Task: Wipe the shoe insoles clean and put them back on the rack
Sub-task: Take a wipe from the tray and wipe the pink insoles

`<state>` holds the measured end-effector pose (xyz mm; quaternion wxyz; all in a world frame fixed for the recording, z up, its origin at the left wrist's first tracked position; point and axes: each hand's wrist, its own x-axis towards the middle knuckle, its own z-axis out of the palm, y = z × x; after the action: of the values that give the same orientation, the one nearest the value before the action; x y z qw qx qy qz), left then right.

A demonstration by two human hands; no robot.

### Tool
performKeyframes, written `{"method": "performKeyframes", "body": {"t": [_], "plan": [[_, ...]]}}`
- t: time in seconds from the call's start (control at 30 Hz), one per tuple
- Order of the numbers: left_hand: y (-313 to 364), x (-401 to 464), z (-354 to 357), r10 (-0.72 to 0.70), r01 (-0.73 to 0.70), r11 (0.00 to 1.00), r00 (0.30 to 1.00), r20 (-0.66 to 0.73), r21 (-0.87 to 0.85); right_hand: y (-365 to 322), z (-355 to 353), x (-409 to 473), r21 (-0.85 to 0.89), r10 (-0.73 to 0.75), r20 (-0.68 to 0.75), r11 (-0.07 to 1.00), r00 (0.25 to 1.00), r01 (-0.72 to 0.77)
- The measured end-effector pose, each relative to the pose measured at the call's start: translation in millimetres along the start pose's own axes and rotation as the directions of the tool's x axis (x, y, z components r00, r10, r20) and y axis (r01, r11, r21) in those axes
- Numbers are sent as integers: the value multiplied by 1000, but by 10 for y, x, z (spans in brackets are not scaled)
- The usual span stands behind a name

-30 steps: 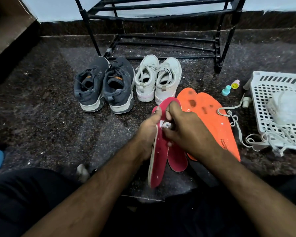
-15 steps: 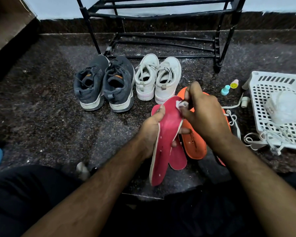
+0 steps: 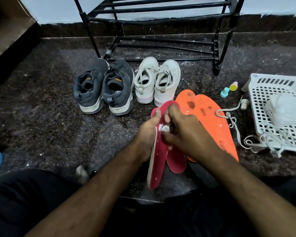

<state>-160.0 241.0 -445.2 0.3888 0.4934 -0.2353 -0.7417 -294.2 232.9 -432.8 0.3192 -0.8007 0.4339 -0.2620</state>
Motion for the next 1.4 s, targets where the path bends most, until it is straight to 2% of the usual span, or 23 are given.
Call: {"method": "performKeyframes", "body": {"t": [0.07,0.13,0.2,0.23,0.27,0.37,0.4,0.43,0.5,0.6,0.67,0.77,0.83,0.97,1.03,1.13,1.17,1.33,1.4], "plan": [[-33,39,-9,26,-27,1000,1000,13,12,74,-40,52,-74,-24,-50,997,998,20],[-53,9,19,10,-13,999,998,65,43,183,-198,148,-185,-32,-200,983,979,-6],[-60,-33,47,-15,9,997,996,88,76,233,-315,199,-175,7,-331,982,944,-69],[-54,-47,59,-14,8,998,996,90,69,215,-308,189,-137,23,-340,988,940,-74],[-45,-43,56,-8,5,999,997,77,46,164,-265,155,-106,15,-305,993,952,-50],[-4,-7,13,-1,0,1000,1000,-12,-6,-10,-25,-8,-51,-36,-59,998,998,33],[-13,15,-3,-4,4,1000,1000,-16,-3,-8,15,-28,-59,-39,-16,998,999,38],[-25,26,-4,-3,3,1000,1000,-2,3,21,5,-14,-68,-44,-20,997,999,43],[-46,14,16,15,-16,1000,999,38,22,132,-98,67,-111,-59,-125,993,990,45],[-63,3,24,11,-12,1000,998,67,22,223,-263,172,-188,-16,-280,981,960,-38],[-33,0,9,-8,7,1000,1000,27,12,140,-196,142,-133,-2,-230,991,973,-29],[-44,35,-8,0,2,998,1000,25,-61,6,20,3,-22,-19,-30,1000,999,18],[-65,54,-19,-2,3,999,1000,31,-46,70,-8,19,-50,-17,-70,999,997,14],[-58,19,-17,-36,30,997,997,72,74,240,-284,164,-175,37,-291,980,956,-92],[-46,17,-19,-27,25,999,999,48,34,171,-241,145,-131,29,-247,989,969,-62],[-71,56,-18,22,-21,999,999,29,-46,33,-29,30,-59,9,-21,998,1000,-11],[-85,60,-9,29,-27,999,999,35,-46,46,-5,17,-61,8,-6,998,1000,-9],[-87,40,1,16,-18,998,999,29,57,208,-231,153,-165,50,-260,982,964,-95],[-68,35,5,19,-19,999,1000,-2,29,142,-188,134,-141,41,-227,987,973,-75]]}}
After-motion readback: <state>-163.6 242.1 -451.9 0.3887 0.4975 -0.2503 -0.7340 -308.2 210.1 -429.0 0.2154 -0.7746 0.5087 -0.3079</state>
